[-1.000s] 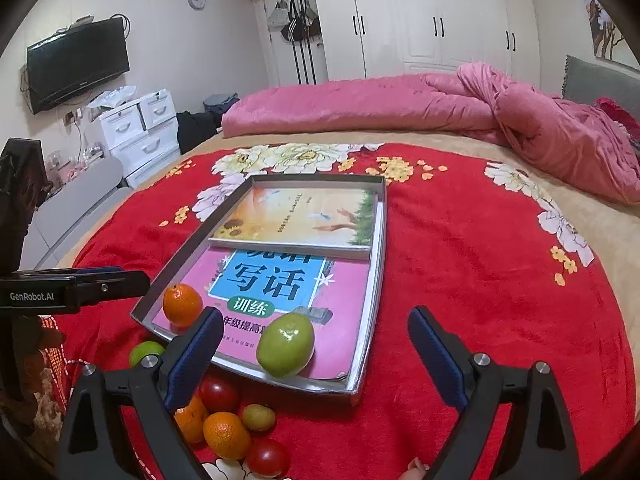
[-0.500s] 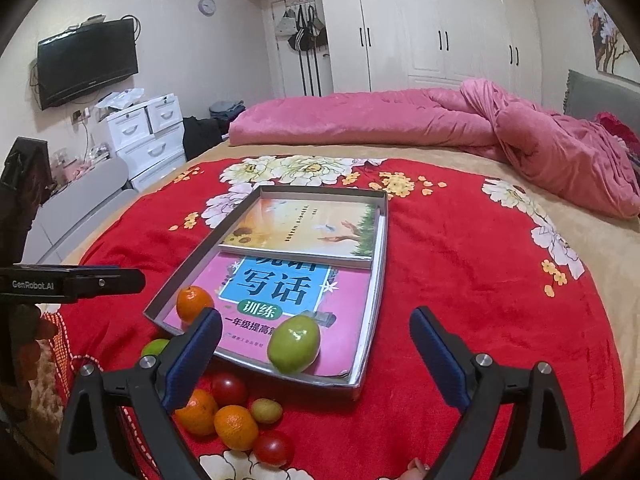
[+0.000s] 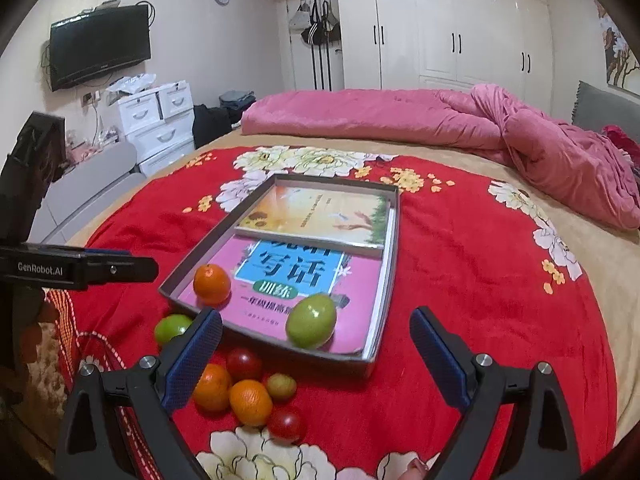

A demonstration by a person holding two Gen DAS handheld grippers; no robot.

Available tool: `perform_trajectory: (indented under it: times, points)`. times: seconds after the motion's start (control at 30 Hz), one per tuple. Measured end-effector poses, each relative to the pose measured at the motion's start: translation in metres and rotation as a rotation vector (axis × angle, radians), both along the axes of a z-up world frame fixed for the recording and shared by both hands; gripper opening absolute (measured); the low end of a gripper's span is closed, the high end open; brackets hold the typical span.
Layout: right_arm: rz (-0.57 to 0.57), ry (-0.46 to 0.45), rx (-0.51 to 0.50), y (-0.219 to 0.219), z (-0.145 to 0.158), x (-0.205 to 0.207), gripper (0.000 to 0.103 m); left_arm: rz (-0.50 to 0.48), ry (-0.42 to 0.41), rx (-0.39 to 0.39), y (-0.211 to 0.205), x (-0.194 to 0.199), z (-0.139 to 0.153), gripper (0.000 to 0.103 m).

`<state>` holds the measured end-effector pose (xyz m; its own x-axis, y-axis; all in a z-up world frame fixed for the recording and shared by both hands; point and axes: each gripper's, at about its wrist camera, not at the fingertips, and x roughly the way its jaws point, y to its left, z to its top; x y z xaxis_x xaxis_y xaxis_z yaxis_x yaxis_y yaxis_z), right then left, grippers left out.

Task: Organize fruits
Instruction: 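Withdraw both open grippers from the tray back toward the fruit cluster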

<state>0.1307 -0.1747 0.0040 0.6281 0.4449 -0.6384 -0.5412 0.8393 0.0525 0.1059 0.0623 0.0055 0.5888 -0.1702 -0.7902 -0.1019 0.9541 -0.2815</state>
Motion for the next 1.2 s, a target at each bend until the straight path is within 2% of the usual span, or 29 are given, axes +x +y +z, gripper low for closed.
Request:
perform_trajectory:
  times: [0.47,1.2]
  points:
    - [0.053,0.029,-0.052,0.009,-0.010,-0.025,0.095,-0.037,0.014,0.011,-0.010,-0.011,-0.001,0.078]
    - [0.089,0.068,-0.114,0.016,-0.020,-0.042,0.095,-0.064,0.059,0.019,-0.016,-0.023,-0.007,0.078]
